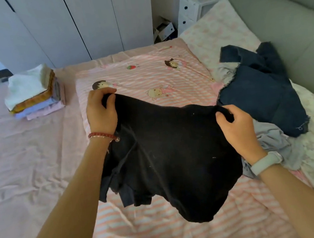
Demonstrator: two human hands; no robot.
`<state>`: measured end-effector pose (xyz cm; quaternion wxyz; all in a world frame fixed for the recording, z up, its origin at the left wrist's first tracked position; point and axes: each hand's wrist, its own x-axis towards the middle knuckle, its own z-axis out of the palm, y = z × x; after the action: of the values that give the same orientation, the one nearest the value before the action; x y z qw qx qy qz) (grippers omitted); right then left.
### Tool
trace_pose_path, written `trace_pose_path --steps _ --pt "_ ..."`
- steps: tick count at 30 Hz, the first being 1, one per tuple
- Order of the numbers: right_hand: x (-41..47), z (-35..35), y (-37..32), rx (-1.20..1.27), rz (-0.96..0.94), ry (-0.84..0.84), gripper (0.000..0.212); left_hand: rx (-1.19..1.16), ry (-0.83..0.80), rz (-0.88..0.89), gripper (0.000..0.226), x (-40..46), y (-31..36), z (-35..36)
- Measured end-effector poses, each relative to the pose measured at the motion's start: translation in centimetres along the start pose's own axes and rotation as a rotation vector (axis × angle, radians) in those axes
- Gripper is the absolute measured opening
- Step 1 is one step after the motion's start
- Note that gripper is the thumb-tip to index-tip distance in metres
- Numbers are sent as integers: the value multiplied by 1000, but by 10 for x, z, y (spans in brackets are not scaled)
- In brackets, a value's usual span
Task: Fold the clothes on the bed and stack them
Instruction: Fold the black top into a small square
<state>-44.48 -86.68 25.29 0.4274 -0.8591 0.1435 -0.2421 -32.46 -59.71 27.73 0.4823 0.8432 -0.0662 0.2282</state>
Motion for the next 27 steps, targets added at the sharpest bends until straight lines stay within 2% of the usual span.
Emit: trace_pose_path --steps 2,4,6,8,11,13,15,18,21,24,25,27 --pt "7 17 17 -124 107 -45 19 14 -179 -63 37 8 -18 16" --pt "8 35 42 -218 237 -201 32 72 -332 -178 50 4 -42 29" --pt "-2 52 73 -245 356 -410 44 102 -330 -350 48 -20 -71 35" --pt "-23 63 108 -315 420 -536 46 110 -298 -563 40 -68 -100 33" --pt "-56 67 151 -448 514 -577 44 151 -440 -847 16 -160 -135 30" --pt "-71 69 173 -501 528 -597 45 138 -577 -1037 27 -217 -145 37" --pt "-77 71 189 -542 480 -587 44 68 -626 -1277 22 -260 -143 50" --pt "-74 76 207 -592 339 -533 43 -100 -530 -1529 26 -296 -130 77" --pt "-60 84 223 -578 285 -557 48 -205 -375 -1601 35 -307 -124 107" --pt "-45 89 236 -502 440 -667 50 -353 -222 -1657 28 -308 -118 126" --pt "-42 90 238 -490 496 -707 46 -393 -206 -1667 22 -309 -114 129" --pt "-37 91 240 -441 530 -770 19 -457 -187 -1666 12 -309 -106 130"
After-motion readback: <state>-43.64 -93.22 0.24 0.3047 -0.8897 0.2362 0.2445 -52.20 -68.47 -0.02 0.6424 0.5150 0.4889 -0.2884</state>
